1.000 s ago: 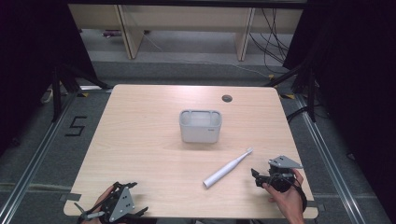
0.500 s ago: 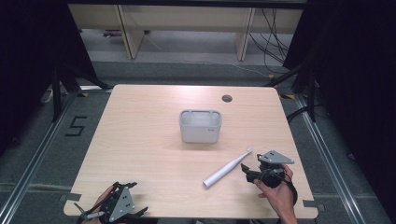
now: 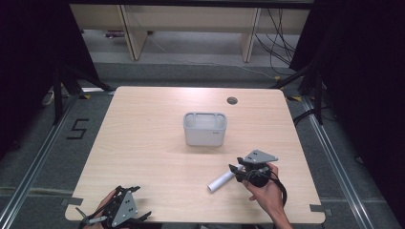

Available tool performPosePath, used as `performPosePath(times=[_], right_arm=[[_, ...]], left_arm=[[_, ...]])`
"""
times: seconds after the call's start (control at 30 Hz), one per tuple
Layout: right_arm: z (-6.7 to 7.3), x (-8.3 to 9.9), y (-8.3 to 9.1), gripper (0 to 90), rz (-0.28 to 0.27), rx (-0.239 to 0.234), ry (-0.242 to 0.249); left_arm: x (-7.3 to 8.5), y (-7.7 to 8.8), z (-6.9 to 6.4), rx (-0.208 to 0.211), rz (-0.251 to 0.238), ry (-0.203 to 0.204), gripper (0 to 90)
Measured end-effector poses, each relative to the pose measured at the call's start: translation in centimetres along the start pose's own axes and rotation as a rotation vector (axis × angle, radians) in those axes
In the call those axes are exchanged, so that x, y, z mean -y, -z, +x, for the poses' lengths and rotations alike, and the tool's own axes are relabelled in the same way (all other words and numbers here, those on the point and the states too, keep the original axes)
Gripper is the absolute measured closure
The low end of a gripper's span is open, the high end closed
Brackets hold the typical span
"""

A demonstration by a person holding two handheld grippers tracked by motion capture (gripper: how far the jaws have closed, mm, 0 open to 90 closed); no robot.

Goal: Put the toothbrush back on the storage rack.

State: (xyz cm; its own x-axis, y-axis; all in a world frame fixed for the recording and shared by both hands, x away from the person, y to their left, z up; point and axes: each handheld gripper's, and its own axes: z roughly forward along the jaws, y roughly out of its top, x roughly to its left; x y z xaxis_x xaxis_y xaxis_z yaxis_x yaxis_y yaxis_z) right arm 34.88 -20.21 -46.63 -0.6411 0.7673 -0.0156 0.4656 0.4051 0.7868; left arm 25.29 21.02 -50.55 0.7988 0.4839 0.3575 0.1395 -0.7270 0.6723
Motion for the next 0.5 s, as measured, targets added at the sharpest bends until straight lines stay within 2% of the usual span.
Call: performPosePath(times=[0.13,0.23,0.27,0.3,0.33,0.37,0.4,0.43,0.5], right_arm=[[0.9,-0.3,-0.8,69.1,0.024,-0.033,0.008],[1.5,-0.7,-1.5,74.7,0.021,-0.053,0.035],[1.7,-0.9,-1.8,75.9,0.023,-0.062,0.051],[1.8,-0.9,-1.9,77.3,0.027,-0.069,0.059],[2.1,-1.0,-2.2,79.2,0.032,-0.072,0.053],[2.1,-1.1,-2.5,80.7,0.028,-0.082,0.085],[2.4,-1.2,-2.7,82.5,0.036,-0.088,0.086],[2.6,-1.2,-3.0,83.9,0.047,-0.107,0.089],[2.8,-1.3,-3.2,85.4,0.052,-0.107,0.088]], left_arm=[[0.0,0.1,0.1,0.021,-0.002,0.006,15.0],[-0.1,0.1,0.1,0.015,0.007,-0.006,14.9],[0.0,0.0,-0.1,-0.007,-0.003,-0.002,15.0],[0.0,0.0,-0.1,-0.007,-0.003,-0.002,15.0],[0.0,0.0,0.0,0.017,0.002,-0.001,14.9],[0.0,0.0,0.0,0.017,0.002,-0.001,15.0],[0.0,0.0,-0.1,-0.006,-0.004,-0.001,15.0],[-0.1,0.1,0.1,0.011,0.003,-0.006,15.0],[-0.1,0.1,0.0,0.021,-0.007,-0.001,14.9]])
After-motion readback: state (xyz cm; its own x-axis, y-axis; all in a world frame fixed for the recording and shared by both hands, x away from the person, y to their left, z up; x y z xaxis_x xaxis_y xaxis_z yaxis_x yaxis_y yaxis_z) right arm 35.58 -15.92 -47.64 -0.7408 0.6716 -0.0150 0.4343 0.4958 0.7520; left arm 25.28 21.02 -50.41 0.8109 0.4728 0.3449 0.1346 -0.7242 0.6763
